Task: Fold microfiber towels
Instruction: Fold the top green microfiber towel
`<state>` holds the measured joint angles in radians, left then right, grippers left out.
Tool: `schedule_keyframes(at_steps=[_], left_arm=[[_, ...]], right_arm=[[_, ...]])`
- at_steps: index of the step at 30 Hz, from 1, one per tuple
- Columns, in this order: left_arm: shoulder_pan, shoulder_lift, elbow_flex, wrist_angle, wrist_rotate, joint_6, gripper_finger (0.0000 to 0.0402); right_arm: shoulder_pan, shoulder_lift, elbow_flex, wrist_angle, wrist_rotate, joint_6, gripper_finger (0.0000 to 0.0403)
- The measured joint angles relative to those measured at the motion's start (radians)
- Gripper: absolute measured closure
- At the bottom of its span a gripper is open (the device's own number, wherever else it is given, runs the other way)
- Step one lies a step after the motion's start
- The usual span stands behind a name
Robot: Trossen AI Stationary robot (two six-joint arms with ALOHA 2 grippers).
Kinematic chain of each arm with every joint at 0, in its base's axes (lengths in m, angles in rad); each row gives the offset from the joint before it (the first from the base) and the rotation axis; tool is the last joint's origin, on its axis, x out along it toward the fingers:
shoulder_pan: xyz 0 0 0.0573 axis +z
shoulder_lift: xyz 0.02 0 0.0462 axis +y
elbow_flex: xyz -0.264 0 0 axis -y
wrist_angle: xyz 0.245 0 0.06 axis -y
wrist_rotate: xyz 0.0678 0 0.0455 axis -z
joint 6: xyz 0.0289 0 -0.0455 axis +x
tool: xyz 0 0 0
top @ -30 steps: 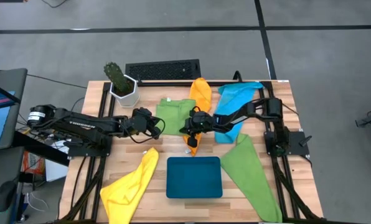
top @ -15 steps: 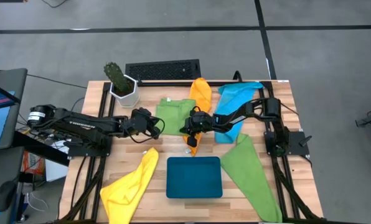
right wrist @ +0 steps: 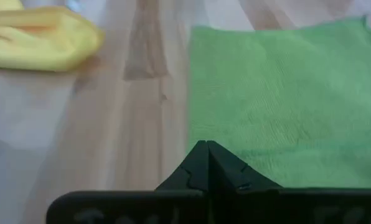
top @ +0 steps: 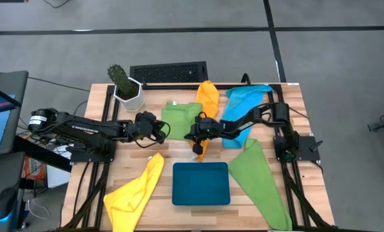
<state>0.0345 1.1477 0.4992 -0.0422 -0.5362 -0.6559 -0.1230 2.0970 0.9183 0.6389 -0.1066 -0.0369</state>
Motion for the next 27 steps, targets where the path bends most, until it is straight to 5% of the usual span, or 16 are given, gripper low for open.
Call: schedule_keyframes(at_steps=[7, 15, 23, 27], left_arm=[[0.0, 0.0, 0.0, -0.019, 0.005, -0.014, 0.0348], [-0.002, -0.001, -0.058, -0.066, 0.009, -0.179, 0.0348], [-0.025, -0.001, -0.261, 0.253, 0.059, -0.313, 0.0348], [-0.037, -0.001, -0.288, 0.234, 0.124, -0.32, 0.0348]], right_arm=[[-0.008, 0.029, 0.003, 0.012, -0.007, 0.012, 0.0381], [-0.021, -0.159, 0.0, -0.016, 0.001, 0.012, 0.0369], [-0.005, -0.248, 0.0, -0.051, 0.002, -0.02, 0.0371], [-0.003, -0.24, -0.001, -0.077, 0.001, -0.014, 0.0374]])
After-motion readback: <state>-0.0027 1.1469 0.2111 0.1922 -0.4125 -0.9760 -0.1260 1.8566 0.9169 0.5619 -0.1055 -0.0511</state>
